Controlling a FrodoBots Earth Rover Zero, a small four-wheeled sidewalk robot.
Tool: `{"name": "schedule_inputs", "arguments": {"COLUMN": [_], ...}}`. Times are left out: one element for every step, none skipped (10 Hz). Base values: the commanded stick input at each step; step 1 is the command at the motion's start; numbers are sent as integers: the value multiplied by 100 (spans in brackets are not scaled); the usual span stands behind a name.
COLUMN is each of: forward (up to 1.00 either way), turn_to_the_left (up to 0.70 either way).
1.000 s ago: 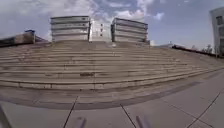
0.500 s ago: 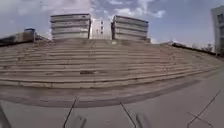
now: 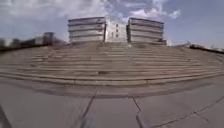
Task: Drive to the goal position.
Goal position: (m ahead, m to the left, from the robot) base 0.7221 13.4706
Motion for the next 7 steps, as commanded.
{"name": "schedule_inputs", "arguments": {"forward": [-70,-70,-70,-70,-70,-70,-70], "turn_to_the_left": [-27,-27,-27,-27,-27,-27,-27]}}
